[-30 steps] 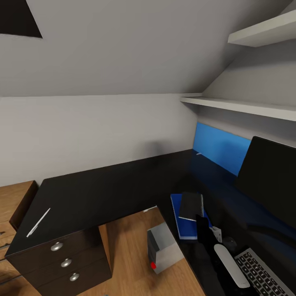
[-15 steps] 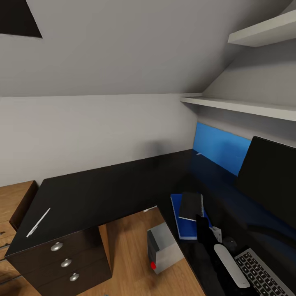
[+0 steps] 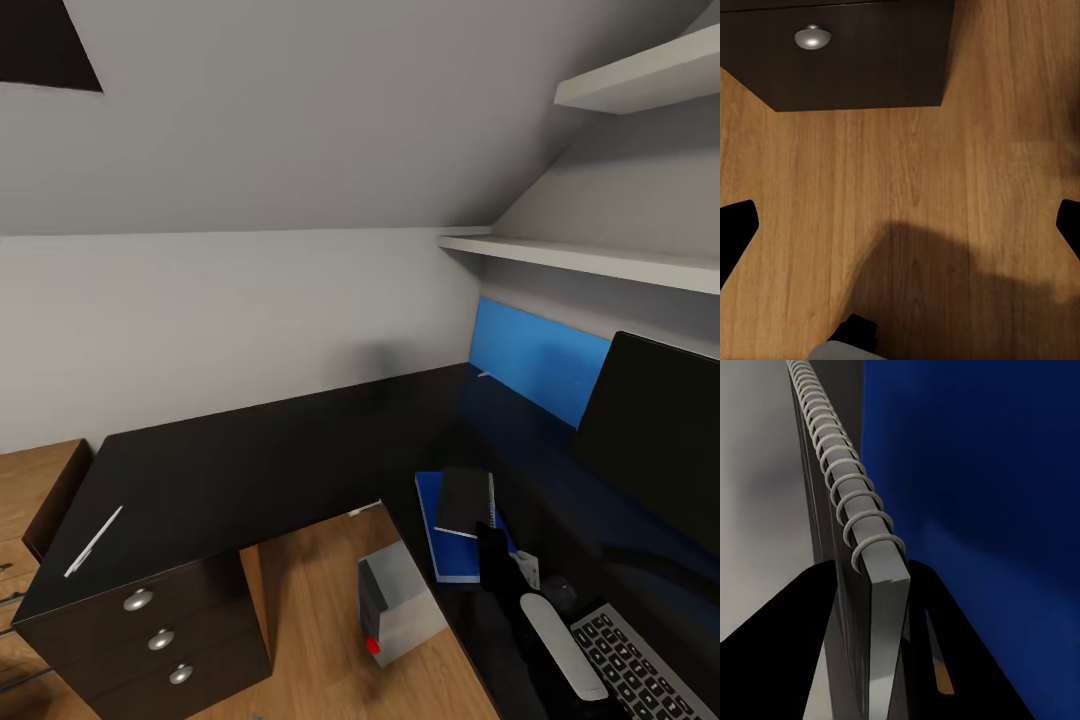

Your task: In the bedroom, organize the workspace by keeping the computer under the desk, ensuring the monitor is on the desk, placing the keyboard on the desk next to the monitor, placing the mouse on the desk next to the keyboard, moving the folder from the swivel chair onto the desk next to the mouse, stacking the notebook on top of the folder with the pen on top of the notebook, and positioning the swivel chair next to the desk.

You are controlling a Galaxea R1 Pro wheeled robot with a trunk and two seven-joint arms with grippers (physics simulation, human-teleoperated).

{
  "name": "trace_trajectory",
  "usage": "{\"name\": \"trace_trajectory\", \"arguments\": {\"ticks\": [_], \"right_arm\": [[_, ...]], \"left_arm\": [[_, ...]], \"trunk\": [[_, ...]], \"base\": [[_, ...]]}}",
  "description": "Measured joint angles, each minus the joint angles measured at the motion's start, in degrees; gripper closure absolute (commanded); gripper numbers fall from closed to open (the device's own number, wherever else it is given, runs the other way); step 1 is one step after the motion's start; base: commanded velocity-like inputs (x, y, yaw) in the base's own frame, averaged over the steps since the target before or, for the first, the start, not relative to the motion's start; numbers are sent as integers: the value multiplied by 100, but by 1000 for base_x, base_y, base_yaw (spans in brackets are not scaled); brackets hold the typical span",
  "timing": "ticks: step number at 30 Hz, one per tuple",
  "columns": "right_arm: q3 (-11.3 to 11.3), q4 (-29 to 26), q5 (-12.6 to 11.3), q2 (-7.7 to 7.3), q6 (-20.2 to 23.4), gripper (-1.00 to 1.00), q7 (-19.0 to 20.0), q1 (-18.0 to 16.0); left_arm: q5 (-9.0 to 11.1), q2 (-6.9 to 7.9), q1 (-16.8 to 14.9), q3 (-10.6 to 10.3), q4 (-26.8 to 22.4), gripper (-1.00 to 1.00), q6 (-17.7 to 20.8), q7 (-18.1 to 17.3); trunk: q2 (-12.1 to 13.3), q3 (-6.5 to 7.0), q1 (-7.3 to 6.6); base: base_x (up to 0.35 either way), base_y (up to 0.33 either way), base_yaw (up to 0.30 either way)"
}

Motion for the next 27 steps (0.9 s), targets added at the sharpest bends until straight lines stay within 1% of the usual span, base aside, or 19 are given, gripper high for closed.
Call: {"name": "trace_trajectory", "arguments": {"ticks": [5,6,13,27], "right_arm": [[0,-4,2,-1,0,100,-4,0],[0,-4,2,-2,0,-100,-4,0],[0,-18,10,-5,2,-100,-127,0],[0,-22,11,-9,2,-100,-130,0]], "left_arm": [[0,0,0,0,0,-100,0,0],[0,0,0,0,0,-100,0,0],[0,0,0,0,0,-100,0,0],[0,0,0,0,0,-100,0,0]], "trunk": [[0,0,0],[0,0,0],[0,0,0],[0,0,0]], "base": [[0,0,0],[0,0,0],[0,0,0],[0,0,0]]}}
